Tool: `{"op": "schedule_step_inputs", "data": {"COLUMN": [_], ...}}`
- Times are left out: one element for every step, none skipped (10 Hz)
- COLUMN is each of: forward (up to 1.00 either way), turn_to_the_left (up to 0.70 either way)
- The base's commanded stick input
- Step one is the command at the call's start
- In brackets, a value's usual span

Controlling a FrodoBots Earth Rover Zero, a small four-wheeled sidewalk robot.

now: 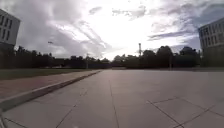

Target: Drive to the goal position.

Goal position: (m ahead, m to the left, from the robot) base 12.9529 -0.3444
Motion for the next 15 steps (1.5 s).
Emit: {"op": "schedule_step_inputs", "data": {"forward": [0.70, 0.70, 0.70, 0.70, 0.70, 0.70, 0.70, 0.70, 0.70, 0.70, 0.70, 0.70, 0.70, 0.70, 0.70], "turn_to_the_left": [0.00, 0.00, 0.00, 0.00, 0.00, 0.00, 0.00, 0.00, 0.00, 0.00, 0.00, 0.00, 0.00, 0.00, 0.00]}}
